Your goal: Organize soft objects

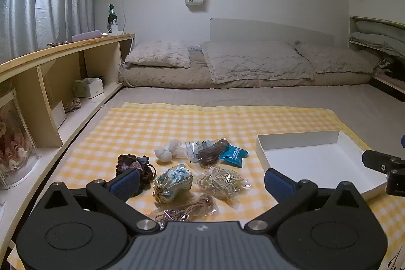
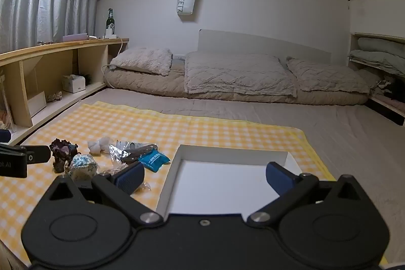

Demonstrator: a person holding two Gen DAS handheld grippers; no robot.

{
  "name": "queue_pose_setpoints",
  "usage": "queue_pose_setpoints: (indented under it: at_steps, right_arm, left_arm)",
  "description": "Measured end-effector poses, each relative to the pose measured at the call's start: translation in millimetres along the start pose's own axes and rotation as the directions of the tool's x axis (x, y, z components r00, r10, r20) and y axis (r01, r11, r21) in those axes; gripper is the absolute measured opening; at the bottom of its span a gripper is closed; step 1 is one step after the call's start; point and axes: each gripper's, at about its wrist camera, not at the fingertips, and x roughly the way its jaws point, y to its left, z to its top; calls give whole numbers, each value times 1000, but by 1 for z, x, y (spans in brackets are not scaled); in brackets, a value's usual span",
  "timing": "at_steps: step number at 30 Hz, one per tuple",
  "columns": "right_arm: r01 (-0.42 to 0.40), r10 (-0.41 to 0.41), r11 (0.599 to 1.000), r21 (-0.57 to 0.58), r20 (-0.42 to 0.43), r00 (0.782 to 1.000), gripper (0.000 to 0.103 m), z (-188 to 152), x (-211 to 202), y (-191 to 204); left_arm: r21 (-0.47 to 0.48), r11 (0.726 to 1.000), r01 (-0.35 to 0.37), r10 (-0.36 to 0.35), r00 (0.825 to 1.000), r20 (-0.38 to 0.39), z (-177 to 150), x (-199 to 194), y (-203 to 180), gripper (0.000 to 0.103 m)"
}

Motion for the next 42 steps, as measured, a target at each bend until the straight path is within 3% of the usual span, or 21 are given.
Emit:
queue_pose_setpoints:
  at_steps: [42]
  right_arm:
    - [4,-4,1000,-5,-4,1000,103,0,0,0]
  left_arm:
    - [4,1000,-2,2,1000,-10,-5,5,6,103]
